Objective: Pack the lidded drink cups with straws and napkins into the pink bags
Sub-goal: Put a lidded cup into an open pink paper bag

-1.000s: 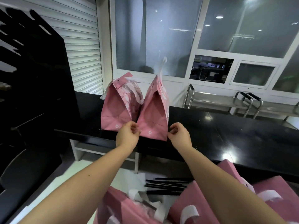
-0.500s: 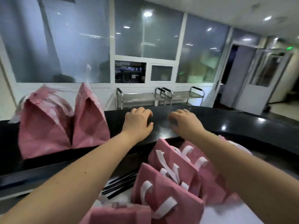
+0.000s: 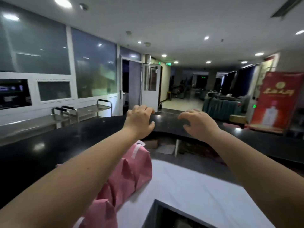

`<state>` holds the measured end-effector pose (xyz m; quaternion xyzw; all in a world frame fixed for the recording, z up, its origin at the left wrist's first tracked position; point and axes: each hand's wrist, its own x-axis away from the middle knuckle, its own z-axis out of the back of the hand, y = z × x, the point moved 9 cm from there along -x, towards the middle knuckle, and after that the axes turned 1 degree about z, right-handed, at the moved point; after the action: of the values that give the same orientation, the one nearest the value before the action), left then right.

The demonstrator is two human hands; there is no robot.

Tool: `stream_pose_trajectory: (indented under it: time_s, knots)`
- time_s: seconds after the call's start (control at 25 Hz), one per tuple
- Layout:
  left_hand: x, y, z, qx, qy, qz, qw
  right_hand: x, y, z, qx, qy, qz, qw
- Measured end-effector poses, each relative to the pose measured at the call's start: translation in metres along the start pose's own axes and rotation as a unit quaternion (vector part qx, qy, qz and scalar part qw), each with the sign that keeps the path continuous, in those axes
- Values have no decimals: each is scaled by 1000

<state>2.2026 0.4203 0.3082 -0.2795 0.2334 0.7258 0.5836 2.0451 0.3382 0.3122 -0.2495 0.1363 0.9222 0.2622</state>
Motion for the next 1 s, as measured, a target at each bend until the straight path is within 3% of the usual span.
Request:
stream_pose_trajectory:
  time_s: [0.28,0.52,0.8,1.0]
  knots:
    - [-67,291,-35,101,-2,-180,978,180,205,98,89,4,-164,982]
    - [-56,595,-41,182,14,-322,929,377,363,196,187,-18,-289,939]
    - [2,875,-35,293,-13,-419,859,580,475,276,251,-32,-436,863]
    - [28,1009,-41,363,-44,-445,818,688,524,321,295,-36,-520,801]
